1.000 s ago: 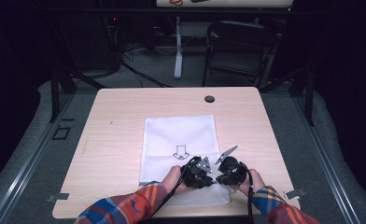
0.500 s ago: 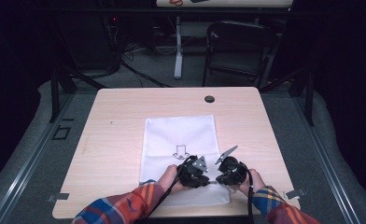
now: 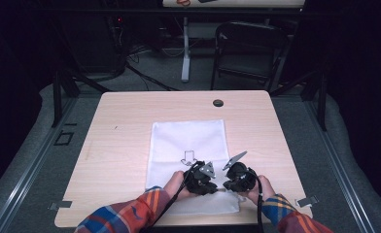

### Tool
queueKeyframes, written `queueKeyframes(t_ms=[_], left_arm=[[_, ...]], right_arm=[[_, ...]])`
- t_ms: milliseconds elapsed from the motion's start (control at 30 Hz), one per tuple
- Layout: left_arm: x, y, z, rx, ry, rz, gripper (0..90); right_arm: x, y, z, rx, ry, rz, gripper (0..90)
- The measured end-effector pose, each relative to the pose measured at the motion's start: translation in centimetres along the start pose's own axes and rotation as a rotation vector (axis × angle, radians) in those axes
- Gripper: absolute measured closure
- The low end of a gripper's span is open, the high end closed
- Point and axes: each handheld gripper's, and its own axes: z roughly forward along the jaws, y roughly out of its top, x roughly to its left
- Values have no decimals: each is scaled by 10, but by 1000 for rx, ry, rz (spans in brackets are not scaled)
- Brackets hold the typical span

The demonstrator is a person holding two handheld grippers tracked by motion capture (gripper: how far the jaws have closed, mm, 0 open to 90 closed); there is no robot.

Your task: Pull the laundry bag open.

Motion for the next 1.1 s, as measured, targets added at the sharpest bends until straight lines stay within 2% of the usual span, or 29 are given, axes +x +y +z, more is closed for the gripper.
queueKeyframes(t_ms=[67, 200, 233, 267, 300, 333, 433, 467, 500, 533, 600, 633, 733, 800, 967, 1033, 1100], left_arm=[[0, 0, 0, 2, -1, -2, 815], [0, 0, 0, 1, -1, -3, 815], [0, 0, 0, 1, 0, -3, 815], [0, 0, 0, 1, 0, -3, 815], [0, 0, 0, 1, 0, -4, 815], [0, 0, -1, 14, 10, -3, 815], [0, 0, -1, 14, 9, -4, 815], [1, -1, 0, -1, -5, -11, 814], [1, -1, 0, -1, -5, -11, 814], [1, -1, 0, 1, -6, -11, 815], [1, 0, 0, -1, -4, -9, 814], [0, 0, 0, 1, -2, -9, 814], [0, 0, 0, 0, 2, -9, 815], [-1, 0, 0, 5, 5, -6, 816], [-2, 0, 0, 7, 12, -3, 817], [-2, 1, 0, 10, 14, 3, 818], [-3, 1, -1, 12, 14, 4, 818]], right_arm=[[0, 0, 2, -3, 29, 1, 900], [2, 2, 5, 7, 32, -13, 900], [4, 1, 8, -10, 24, 8, 900], [1, 1, 7, 15, 28, -8, 900], [2, 1, 8, 2, 30, 3, 900], [0, 1, 7, 19, 31, -15, 900], [0, 1, 8, 12, 37, -14, 900], [0, 1, 8, 12, 37, -16, 900], [1, 0, 9, -6, 39, -4, 900], [0, 1, 8, 13, 37, -19, 900], [1, 1, 8, 7, 33, -14, 900], [3, 0, 10, -13, 32, 2, 900], [1, 1, 8, 12, 32, -21, 900], [3, 0, 9, -10, 30, -7, 900], [5, 0, 10, -15, 18, -9, 900], [5, 1, 8, 10, 14, -39, 900], [6, 0, 9, -6, 8, -20, 900]])
